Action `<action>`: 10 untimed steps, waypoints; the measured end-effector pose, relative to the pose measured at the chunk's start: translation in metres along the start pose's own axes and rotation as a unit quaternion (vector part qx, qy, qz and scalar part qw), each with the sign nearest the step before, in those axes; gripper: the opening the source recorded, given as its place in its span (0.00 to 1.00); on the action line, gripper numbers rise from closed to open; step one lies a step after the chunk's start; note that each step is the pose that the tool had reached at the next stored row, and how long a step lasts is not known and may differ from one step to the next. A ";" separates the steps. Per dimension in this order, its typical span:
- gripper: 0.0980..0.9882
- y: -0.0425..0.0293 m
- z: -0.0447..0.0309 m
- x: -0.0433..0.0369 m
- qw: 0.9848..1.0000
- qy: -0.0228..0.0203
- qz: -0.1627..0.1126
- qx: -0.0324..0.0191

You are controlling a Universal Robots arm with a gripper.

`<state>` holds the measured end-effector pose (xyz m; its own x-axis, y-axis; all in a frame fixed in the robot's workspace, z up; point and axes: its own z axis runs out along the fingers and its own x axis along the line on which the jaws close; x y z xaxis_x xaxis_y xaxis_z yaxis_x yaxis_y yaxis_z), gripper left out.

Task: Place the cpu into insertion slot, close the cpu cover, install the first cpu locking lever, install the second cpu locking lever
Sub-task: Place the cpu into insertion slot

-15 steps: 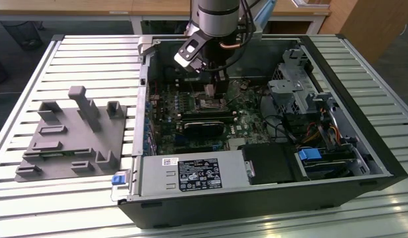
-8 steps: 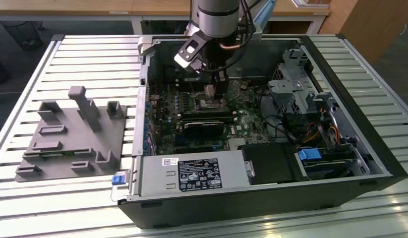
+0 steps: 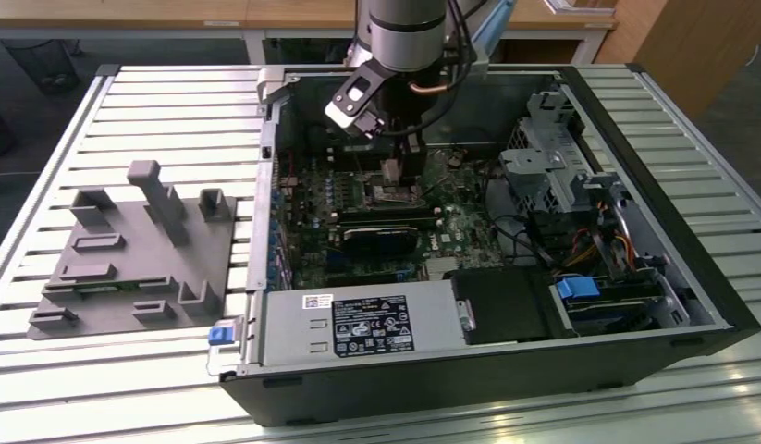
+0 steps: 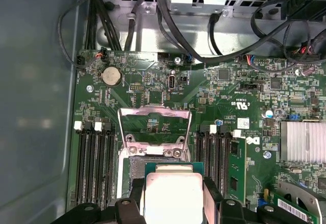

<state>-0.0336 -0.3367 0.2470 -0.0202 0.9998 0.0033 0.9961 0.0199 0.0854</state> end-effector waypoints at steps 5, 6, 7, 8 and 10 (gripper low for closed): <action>0.50 -0.0002 0.0020 0.0000 1.000 0.000 0.000 0.000; 0.50 -0.0002 0.0023 0.0000 1.000 0.000 0.000 0.000; 0.50 -0.0002 0.0027 0.0000 1.000 0.000 0.000 0.000; 0.50 -0.0003 0.0032 0.0000 1.000 0.000 0.000 0.000; 0.50 -0.0004 0.0047 0.0002 1.000 0.000 0.000 0.000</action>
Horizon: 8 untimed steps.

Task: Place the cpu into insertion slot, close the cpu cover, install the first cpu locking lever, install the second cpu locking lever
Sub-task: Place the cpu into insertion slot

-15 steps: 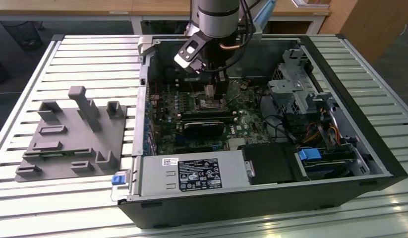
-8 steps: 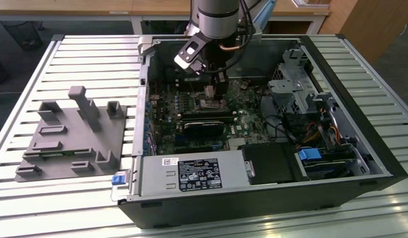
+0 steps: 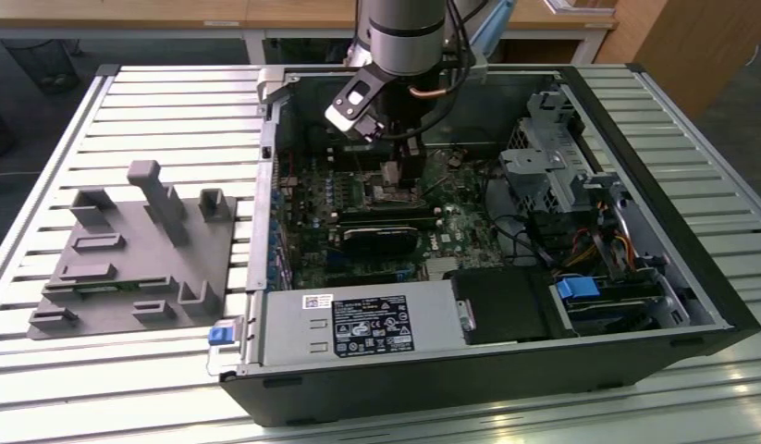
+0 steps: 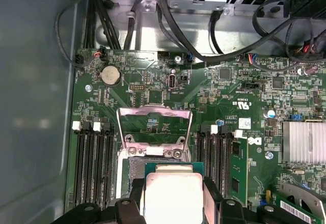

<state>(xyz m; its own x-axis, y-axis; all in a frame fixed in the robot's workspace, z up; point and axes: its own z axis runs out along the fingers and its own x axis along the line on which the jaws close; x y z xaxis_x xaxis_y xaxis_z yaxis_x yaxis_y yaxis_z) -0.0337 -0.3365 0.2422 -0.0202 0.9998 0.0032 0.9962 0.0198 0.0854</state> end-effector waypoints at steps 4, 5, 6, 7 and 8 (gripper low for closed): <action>0.50 -0.0002 0.0031 0.0007 1.000 0.000 0.000 0.000; 0.50 -0.0003 0.0037 0.0008 1.000 0.000 0.000 0.000; 0.50 -0.0003 0.0042 0.0008 1.000 0.000 0.000 0.000; 0.50 -0.0004 0.0046 0.0008 1.000 0.000 0.000 0.000; 0.50 -0.0005 0.0048 0.0008 1.000 0.000 0.000 0.000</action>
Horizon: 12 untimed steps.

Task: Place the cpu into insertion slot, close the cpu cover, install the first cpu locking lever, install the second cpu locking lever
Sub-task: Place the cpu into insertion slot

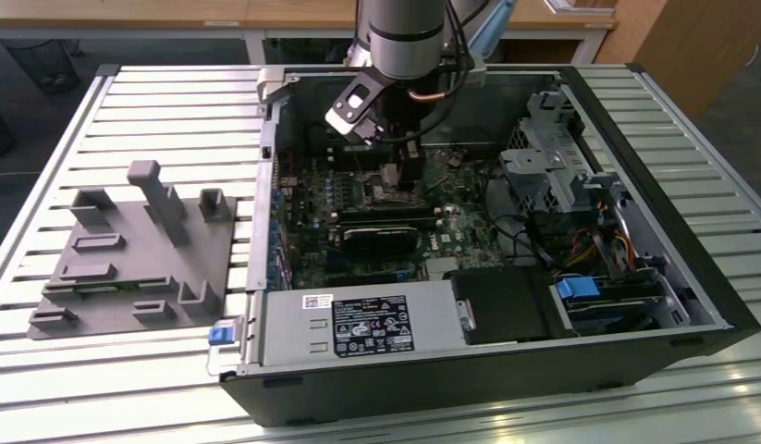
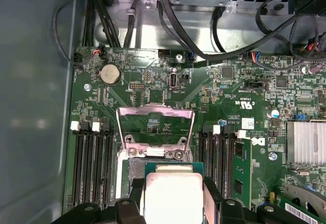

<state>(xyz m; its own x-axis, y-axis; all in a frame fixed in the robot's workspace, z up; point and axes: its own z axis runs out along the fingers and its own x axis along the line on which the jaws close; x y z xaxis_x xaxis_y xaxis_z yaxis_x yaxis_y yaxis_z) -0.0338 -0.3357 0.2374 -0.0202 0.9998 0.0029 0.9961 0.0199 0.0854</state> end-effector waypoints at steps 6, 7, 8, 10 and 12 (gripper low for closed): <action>0.50 -0.0004 0.0023 0.0007 1.000 0.000 0.000 0.000; 0.50 -0.0004 0.0027 0.0007 1.000 0.000 0.000 0.000; 0.50 -0.0005 0.0030 0.0007 1.000 0.000 0.000 0.000; 0.50 -0.0005 0.0036 0.0007 1.000 0.000 0.000 0.000; 0.50 -0.0006 0.0041 0.0007 1.000 0.000 0.000 0.000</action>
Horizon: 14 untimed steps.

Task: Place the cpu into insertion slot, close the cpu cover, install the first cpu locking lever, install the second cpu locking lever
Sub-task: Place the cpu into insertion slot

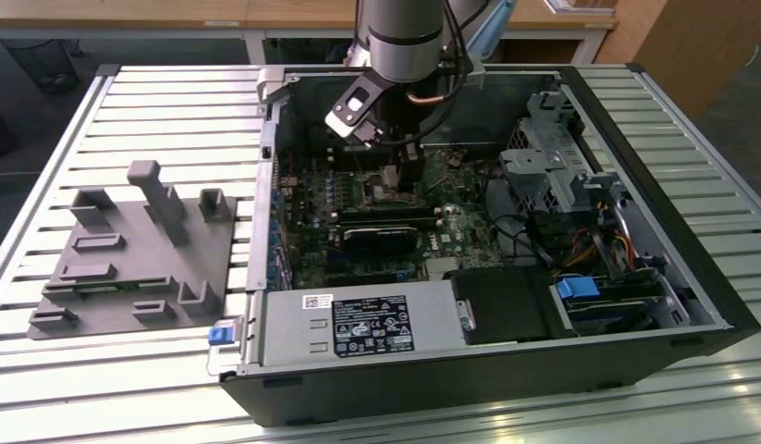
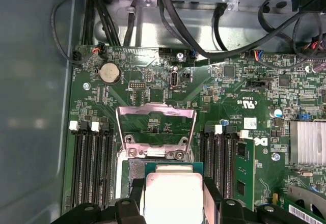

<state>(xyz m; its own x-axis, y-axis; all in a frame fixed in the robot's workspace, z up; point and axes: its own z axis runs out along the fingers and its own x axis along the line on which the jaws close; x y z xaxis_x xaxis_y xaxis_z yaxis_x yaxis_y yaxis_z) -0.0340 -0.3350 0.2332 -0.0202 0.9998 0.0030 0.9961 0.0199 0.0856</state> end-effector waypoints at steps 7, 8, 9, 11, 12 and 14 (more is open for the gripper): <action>0.50 -0.0005 0.0018 0.0000 1.000 0.000 0.000 0.000; 0.50 -0.0007 0.0021 0.0000 1.000 0.000 0.000 0.000; 0.50 -0.0008 0.0024 0.0000 1.000 0.000 0.000 0.000; 0.50 -0.0009 0.0028 0.0000 1.000 0.000 0.000 0.000; 0.50 -0.0009 0.0030 0.0000 1.000 0.000 0.000 0.000; 0.50 -0.0009 0.0034 0.0000 1.000 0.000 0.000 0.000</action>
<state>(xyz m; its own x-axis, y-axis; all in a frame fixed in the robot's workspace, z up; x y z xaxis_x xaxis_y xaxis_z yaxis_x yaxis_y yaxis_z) -0.0347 -0.3350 0.2297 -0.0202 0.9998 0.0030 0.9961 0.0199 0.0857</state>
